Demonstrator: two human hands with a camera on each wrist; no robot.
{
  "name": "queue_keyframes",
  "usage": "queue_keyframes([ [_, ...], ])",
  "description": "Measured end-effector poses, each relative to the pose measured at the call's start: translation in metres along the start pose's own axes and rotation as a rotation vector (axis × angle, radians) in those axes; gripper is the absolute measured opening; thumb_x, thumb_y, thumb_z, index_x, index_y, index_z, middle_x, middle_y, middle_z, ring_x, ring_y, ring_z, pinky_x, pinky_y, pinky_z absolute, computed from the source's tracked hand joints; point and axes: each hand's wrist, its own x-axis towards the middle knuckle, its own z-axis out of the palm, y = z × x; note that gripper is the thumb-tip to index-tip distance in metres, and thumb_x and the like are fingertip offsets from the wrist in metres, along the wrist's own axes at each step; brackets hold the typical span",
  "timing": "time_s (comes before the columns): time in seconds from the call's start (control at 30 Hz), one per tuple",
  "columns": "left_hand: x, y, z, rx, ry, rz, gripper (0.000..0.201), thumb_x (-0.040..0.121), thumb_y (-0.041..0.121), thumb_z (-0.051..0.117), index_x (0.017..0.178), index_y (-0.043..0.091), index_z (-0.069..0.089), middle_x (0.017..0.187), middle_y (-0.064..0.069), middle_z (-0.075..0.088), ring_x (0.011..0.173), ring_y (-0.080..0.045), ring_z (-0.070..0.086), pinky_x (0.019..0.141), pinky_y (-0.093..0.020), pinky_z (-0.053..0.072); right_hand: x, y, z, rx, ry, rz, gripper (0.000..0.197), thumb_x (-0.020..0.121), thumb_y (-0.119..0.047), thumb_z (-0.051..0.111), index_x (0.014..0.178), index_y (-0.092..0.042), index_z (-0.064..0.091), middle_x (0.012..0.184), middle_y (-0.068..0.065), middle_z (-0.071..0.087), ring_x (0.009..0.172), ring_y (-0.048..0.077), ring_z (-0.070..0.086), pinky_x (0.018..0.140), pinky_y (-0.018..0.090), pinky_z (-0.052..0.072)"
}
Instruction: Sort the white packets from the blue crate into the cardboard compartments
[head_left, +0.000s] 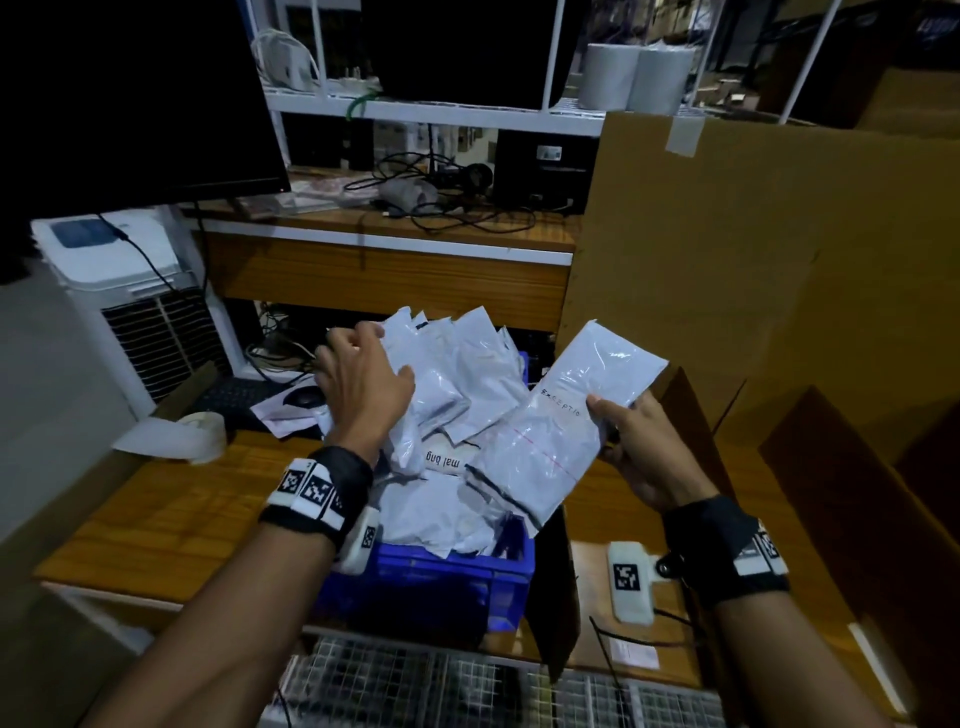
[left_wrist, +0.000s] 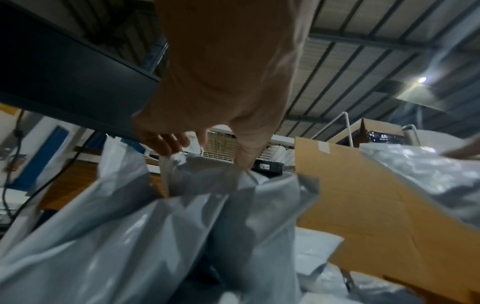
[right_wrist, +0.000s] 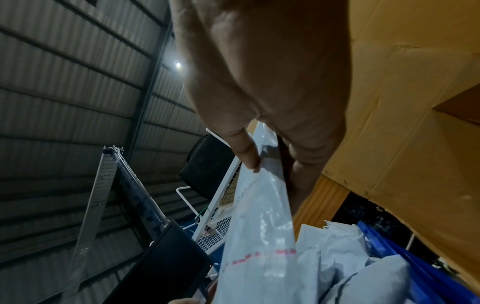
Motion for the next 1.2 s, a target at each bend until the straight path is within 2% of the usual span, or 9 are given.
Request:
queue_keyframes([
  [0.23,-0.014,-0.009,0.019,0.023,-0.116,-0.059,0.089,0.082,0.019,0.086,0.147,0.022,0.025,0.152,-0.017,0.018,0.131,-0.050,0.037,0.084,-0.050,0.051,0.017,0.005,0.018,-0.047,-0.053,0.005,0.037,0.107,-0.012,0.056,0.140,-0.028,0.050,0.123,-0.008,0.076,0.110,0.018,0.074,0.089,0.044,0.062],
  [0.33,-0.014,-0.007,0.019,-0.063,-0.136,-0.075,0.098,0.080,0.005,0.081,0.153,0.027,0.019,0.158,-0.019,0.011,0.122,-0.056,0.048,0.090,-0.052,0.054,0.022,0.005,0.022,-0.047,-0.048,0.019,0.038,0.107,-0.014,0.058,0.142,-0.026,0.048,0.125,-0.006,0.074,0.110,0.017,0.074,0.090,0.043,0.062],
  [0.53,-0.008,0.001,-0.012,-0.338,-0.132,-0.150,0.108,0.086,0.006,0.078,0.162,0.029,0.006,0.135,-0.022,0.054,0.109,-0.041,0.062,0.082,-0.039,0.049,0.023,0.006,0.015,-0.073,-0.016,0.022,0.035,0.107,-0.017,0.058,0.141,-0.022,0.048,0.130,0.001,0.072,0.110,0.024,0.073,0.068,0.032,0.057],
  [0.63,0.000,0.012,-0.038,-0.420,-0.113,-0.222,0.107,0.090,0.012,0.080,0.164,0.025,0.004,0.119,-0.015,0.058,0.092,-0.030,0.063,0.070,-0.034,0.048,0.021,0.005,0.011,-0.069,0.000,0.013,0.031,0.108,-0.017,0.057,0.139,-0.020,0.052,0.127,0.002,0.074,0.099,0.018,0.075,0.061,0.026,0.056],
  [0.7,0.006,0.018,-0.052,-0.503,-0.114,-0.263,0.104,0.089,0.015,0.083,0.164,0.026,0.011,0.119,-0.008,0.056,0.087,-0.021,0.061,0.064,-0.032,0.049,0.020,0.003,0.010,-0.072,-0.001,0.011,0.028,0.109,-0.017,0.057,0.136,-0.021,0.056,0.123,0.000,0.075,0.094,0.014,0.075,0.060,0.026,0.056],
  [0.8,0.007,0.025,-0.060,-0.715,-0.172,-0.230,0.072,0.085,0.018,0.087,0.146,0.021,0.050,0.120,0.000,0.069,0.104,-0.023,0.070,0.091,-0.046,0.060,0.019,0.000,0.010,-0.094,0.007,0.007,0.021,0.109,-0.019,0.057,0.129,-0.021,0.063,0.117,0.003,0.077,0.089,0.019,0.072,0.067,0.032,0.052],
  [0.93,-0.007,0.030,-0.053,-0.948,-0.316,-0.197,0.027,0.089,0.011,0.084,0.112,0.019,0.073,0.108,-0.002,0.080,0.103,-0.028,0.076,0.094,-0.057,0.060,0.015,-0.002,0.012,-0.107,0.001,0.003,0.019,0.109,-0.020,0.057,0.126,-0.021,0.065,0.107,-0.001,0.077,0.079,0.013,0.071,0.064,0.031,0.052],
  [1.1,-0.023,0.029,-0.044,-1.144,-0.385,-0.054,0.050,0.084,-0.006,0.081,0.128,0.016,0.072,0.120,-0.005,0.078,0.117,-0.030,0.073,0.100,-0.047,0.060,0.006,-0.004,0.008,-0.085,-0.028,0.015,0.021,0.109,-0.024,0.058,0.129,-0.026,0.063,0.113,-0.007,0.078,0.088,0.009,0.075,0.064,0.028,0.054],
  [1.2,-0.031,0.029,-0.039,-1.053,-0.351,0.177,0.053,0.081,-0.010,0.081,0.116,0.030,0.078,0.134,0.000,0.072,0.129,-0.023,0.064,0.106,-0.041,0.055,0.000,-0.004,0.005,-0.068,-0.018,0.002,0.023,0.110,-0.024,0.056,0.132,-0.027,0.063,0.106,-0.010,0.080,0.076,0.005,0.074,0.057,0.026,0.049],
])
